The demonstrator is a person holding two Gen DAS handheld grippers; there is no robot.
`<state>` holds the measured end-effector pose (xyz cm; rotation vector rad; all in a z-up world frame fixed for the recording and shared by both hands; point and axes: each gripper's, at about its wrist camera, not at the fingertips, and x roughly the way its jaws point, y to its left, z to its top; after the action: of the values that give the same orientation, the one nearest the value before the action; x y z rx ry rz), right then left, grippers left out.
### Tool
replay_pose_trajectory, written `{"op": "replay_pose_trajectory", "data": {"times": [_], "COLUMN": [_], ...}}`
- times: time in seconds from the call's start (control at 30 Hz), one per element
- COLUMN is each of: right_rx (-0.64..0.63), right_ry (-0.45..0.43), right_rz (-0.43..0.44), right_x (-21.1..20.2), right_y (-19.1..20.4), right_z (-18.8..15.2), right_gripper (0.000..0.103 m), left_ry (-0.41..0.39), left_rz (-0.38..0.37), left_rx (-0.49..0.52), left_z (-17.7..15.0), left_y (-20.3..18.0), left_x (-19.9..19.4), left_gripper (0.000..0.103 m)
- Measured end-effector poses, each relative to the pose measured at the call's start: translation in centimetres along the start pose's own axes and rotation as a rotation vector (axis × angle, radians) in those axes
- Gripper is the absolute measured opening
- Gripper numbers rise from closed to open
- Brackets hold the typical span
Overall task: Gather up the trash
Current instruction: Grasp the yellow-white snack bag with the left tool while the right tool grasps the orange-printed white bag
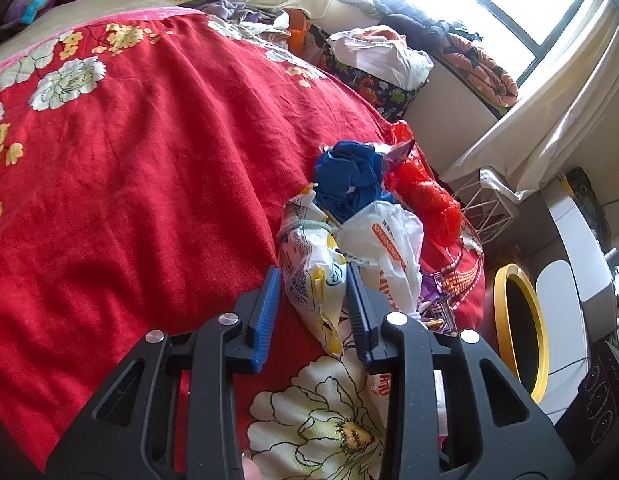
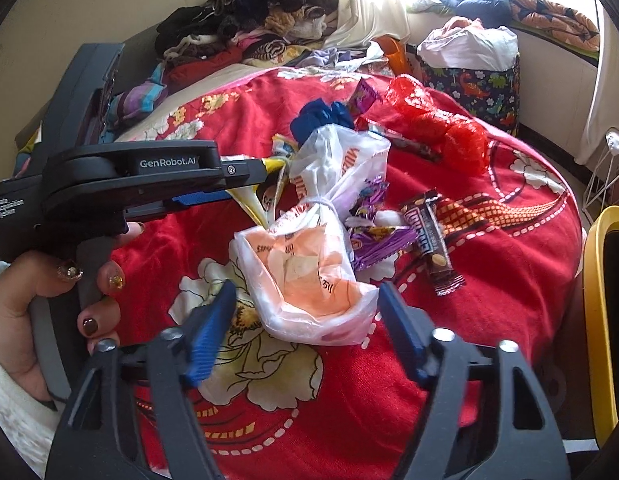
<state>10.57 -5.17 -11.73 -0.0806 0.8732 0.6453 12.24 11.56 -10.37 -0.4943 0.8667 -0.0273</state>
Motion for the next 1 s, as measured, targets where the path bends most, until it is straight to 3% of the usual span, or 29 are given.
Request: {"op": "replay_pose_trajectory", "data": {"times": [0.2,0.63,1.0], "right_rx": [-0.004,-0.053,-0.072], "right_ry": [-0.022,-0.108,-0.172], "right_rz": [0.031,0.092,0.067], "right_x": [-0.6,-3.8,-6.5], "right_y": [-0.3,0.3,-0.1], "right_z": [-0.3,-0.3,0.1], "right_gripper": [0.039,0.034,0.032], "left_ry": [-0.011,-0.099,-0.159], "left_rz": [-0.002,-0.039,-0.067], "left_rx": [0.006,0.05,0.073], "left_z": [0.1,1.2,2.0], "left_y": [-0.2,-1.4,-3.3], "left_x": [-0.1,-3.3,-5.7], "left_gripper": [0.019,0.015,0.015]}}
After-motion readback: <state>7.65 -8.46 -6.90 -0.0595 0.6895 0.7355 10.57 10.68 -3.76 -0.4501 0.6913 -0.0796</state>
